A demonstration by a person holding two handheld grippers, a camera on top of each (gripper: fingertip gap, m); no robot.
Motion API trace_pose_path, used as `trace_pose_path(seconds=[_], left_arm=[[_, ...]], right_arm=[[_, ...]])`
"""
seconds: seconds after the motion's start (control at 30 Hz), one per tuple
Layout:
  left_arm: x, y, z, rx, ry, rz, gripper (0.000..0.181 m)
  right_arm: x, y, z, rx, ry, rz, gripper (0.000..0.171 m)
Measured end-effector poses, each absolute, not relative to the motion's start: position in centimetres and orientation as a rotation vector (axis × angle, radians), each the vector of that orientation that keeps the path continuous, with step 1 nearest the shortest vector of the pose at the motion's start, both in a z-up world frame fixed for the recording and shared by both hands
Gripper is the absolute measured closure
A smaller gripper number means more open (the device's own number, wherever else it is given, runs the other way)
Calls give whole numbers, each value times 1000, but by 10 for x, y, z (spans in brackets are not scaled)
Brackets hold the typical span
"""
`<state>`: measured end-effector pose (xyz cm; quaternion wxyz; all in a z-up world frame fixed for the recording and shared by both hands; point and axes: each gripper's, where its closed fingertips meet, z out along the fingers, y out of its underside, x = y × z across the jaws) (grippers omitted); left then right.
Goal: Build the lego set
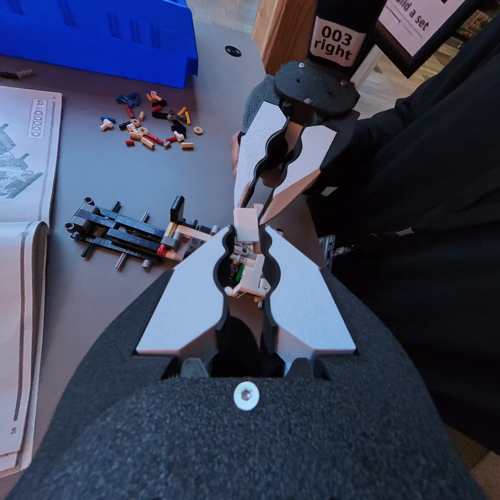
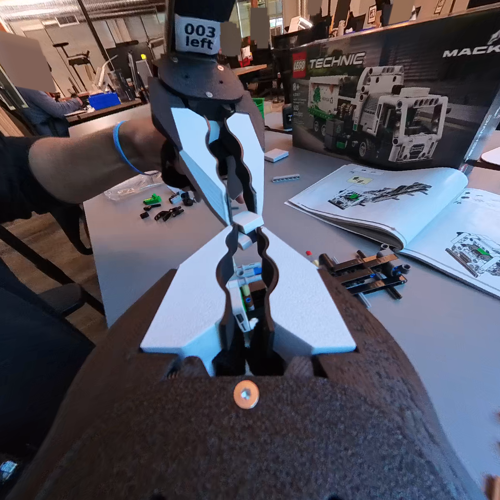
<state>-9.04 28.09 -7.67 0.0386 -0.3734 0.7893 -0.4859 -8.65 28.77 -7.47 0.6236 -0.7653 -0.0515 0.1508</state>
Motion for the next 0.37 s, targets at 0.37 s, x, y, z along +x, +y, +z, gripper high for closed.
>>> trace_pose_path(seconds=[0.37], left_arm=[[-125,276,-97,-919,2633,-1298,166]], right_arm=[[-107,259,-81,-1807,-175,255,137]])
